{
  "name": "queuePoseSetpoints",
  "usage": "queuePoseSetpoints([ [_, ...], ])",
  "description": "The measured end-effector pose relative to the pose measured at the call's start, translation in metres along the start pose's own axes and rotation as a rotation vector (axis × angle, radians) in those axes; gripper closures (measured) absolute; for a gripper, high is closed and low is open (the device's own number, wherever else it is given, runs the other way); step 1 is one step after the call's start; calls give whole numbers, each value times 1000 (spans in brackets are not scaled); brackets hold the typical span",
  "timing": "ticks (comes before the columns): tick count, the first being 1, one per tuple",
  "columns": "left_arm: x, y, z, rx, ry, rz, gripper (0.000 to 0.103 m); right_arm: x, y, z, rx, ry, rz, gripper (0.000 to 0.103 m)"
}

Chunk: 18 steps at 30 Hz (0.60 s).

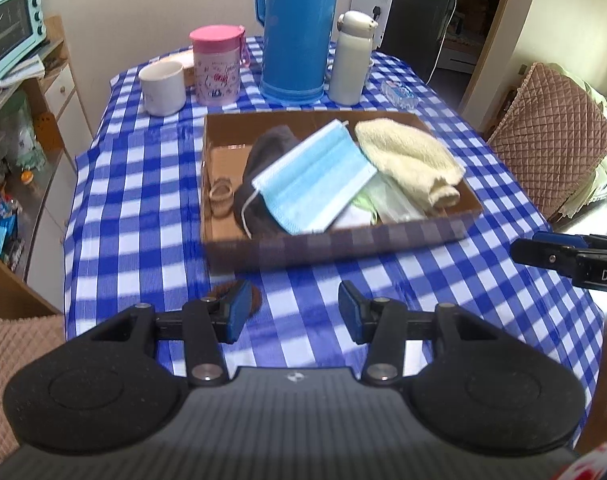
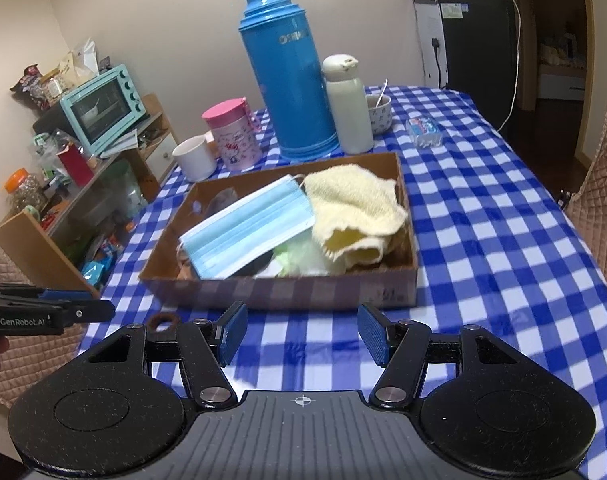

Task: Organize soft objects
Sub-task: 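Move the right tool to the folded white cloth on the table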

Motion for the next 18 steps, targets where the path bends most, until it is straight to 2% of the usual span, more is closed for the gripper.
queuePoseSetpoints([
  [18, 54, -22, -2, -4, -25, -49, 58, 51, -7, -42, -54, -17, -110, 42],
])
Point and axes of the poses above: each gripper's, at about its wrist camera, not at the fingertips, and y roughly the way its jaws point, z to its right, x to its underside, the point moved 3 cm from there along y, roughly the way its jaws point, and after that the axes turned 4 degrees about -x, right-handed, at the moved point
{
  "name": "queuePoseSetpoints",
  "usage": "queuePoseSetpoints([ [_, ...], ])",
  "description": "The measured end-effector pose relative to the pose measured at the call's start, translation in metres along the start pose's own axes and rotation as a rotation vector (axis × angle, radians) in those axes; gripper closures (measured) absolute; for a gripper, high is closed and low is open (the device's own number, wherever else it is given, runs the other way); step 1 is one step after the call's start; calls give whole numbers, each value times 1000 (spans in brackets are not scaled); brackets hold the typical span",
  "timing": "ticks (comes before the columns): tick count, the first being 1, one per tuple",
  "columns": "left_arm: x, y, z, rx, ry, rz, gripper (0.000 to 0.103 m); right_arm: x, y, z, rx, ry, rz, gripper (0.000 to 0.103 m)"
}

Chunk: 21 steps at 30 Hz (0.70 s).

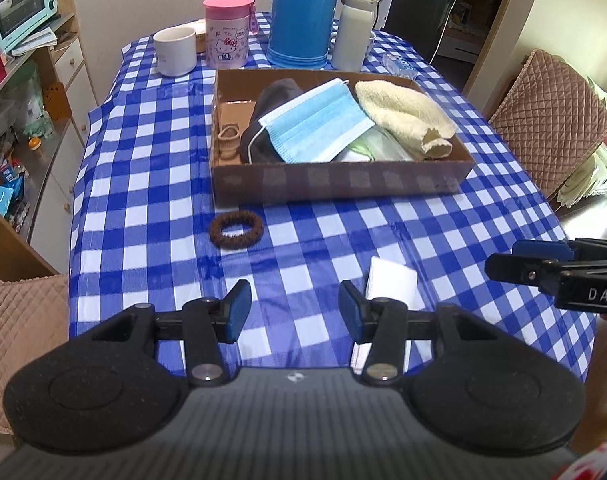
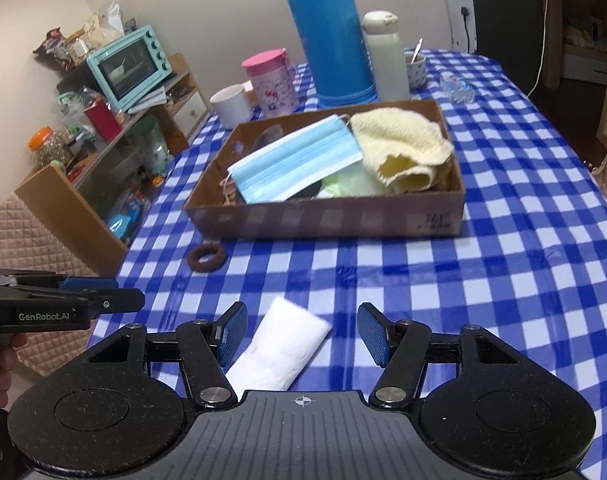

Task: Organize soft objects
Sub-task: 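Move the right tool to the folded white cloth on the table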

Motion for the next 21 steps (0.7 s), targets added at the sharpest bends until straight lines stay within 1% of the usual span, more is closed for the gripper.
queuePoseSetpoints([
  [12, 21, 4, -4, -15, 3, -40, 58, 25, 21, -12, -10, 12, -79, 42],
  [21, 34, 13, -9, -21, -1, -79, 58, 45, 44, -25, -22, 29, -163, 42],
])
Point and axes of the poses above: each gripper's, at about its wrist camera, not at the fingertips, and y roughly the way its jaws point, z to its right, x to its underside, the point moved 3 cm from there along y, roughly the way its jaws point, and after that the axes turned 4 degrees about -x, right-handed, at the moved point
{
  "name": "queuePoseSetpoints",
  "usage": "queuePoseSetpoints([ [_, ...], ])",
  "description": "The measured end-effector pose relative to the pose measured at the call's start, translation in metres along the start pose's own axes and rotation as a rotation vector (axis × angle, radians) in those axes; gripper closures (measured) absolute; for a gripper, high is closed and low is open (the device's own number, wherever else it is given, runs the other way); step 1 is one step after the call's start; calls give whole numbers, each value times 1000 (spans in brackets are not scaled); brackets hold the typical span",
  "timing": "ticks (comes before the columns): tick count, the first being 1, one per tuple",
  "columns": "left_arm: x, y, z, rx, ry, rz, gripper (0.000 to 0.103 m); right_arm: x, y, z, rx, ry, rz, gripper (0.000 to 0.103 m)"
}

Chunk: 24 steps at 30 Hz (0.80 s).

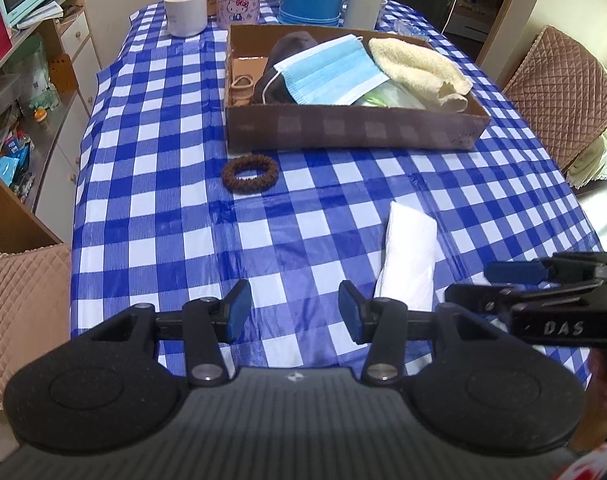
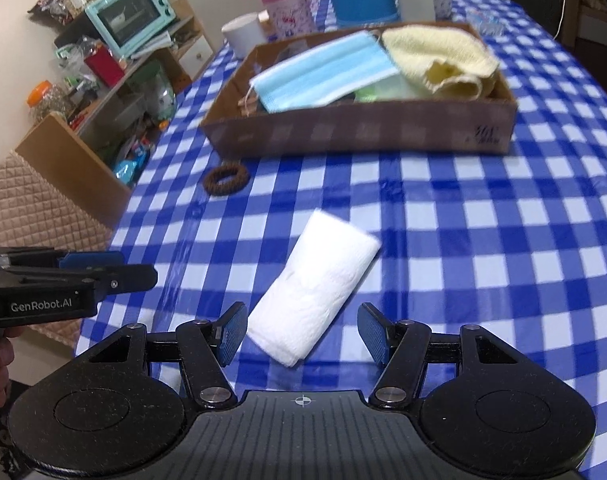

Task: Organize soft objects
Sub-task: 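Move the right tool to the folded white cloth on the table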

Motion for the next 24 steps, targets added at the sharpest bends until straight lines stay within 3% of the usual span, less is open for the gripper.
queuePoseSetpoints([
  [9, 7, 11, -9, -10, -8, -27, 58, 8, 29, -9, 26, 23, -57, 42],
  [20, 17, 23, -21, -18, -25, -53, 58, 5, 60, -18, 155, 118, -72, 42],
  [24, 19, 25, -25, -19, -29, -54, 58, 5, 68, -23, 189, 61, -55, 42],
])
Point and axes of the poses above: each gripper's, at about its wrist camera, not at the fingertips, and y roughly the way its jaws point, z to its right, x to its underside, the point moved 3 cm from there along y, roughly the way its jaws point, and after that the axes turned 4 degrees about -x, right-handed, at the moved point
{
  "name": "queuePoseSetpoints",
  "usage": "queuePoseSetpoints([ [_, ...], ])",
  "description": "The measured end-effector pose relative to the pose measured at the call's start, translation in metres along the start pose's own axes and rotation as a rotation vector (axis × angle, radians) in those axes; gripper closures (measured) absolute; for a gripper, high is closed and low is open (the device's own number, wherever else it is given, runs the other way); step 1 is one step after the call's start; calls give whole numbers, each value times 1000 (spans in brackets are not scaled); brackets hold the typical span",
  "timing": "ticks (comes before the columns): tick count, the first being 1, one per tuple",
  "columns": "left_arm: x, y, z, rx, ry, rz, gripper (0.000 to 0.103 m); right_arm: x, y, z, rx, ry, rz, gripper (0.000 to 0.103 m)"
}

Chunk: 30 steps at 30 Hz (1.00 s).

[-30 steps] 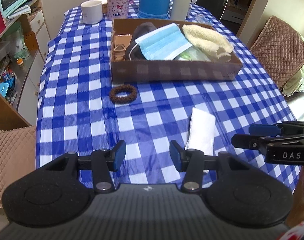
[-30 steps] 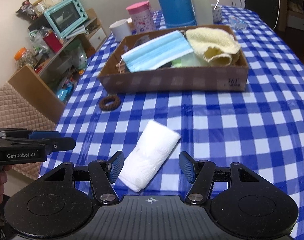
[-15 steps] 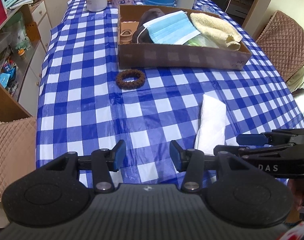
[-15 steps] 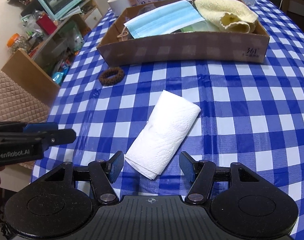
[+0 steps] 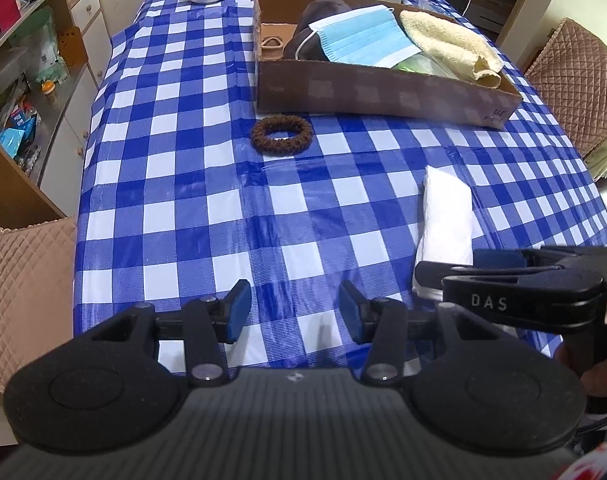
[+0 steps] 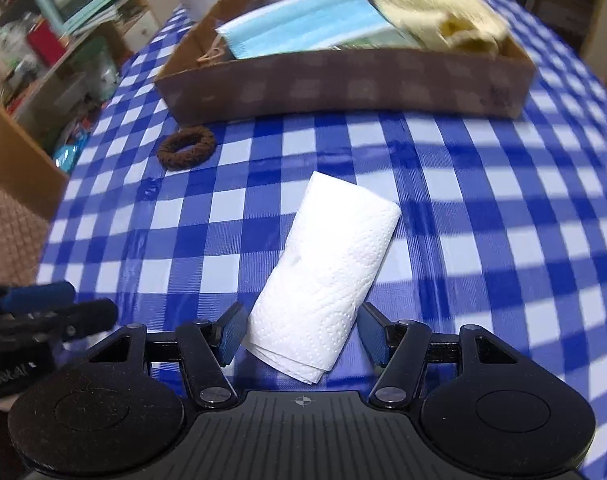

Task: Organize soft objects
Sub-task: 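Move the right tool to the folded white cloth on the table, then close the right tool on the end of the white cloth and lift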

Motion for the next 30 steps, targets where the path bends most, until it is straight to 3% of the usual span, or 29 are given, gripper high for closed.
queuePoseSetpoints([
  [10, 0, 5, -3, 5, -6, 1, 58, -3, -8, 22, 44, -225, 78, 42],
  [14, -2, 9, 0, 9, -1, 1, 58, -6, -13, 39, 45, -202, 71, 42],
  [19, -6, 13, 5, 14, 6, 1, 58, -10, -20, 45, -40, -133, 90, 36],
  [30, -10, 18, 11, 17, 6, 15, 57, -12, 0, 37, 25, -200, 114, 35],
])
Point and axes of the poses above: each gripper's, at about its wrist camera, not at the fingertips, and y roughly the way its jaws point, z to its right, x to its underside, the point moved 3 cm from there along y, roughly the way its jaws point, and after that the axes turned 4 degrees about -x, right-handed, at the moved point
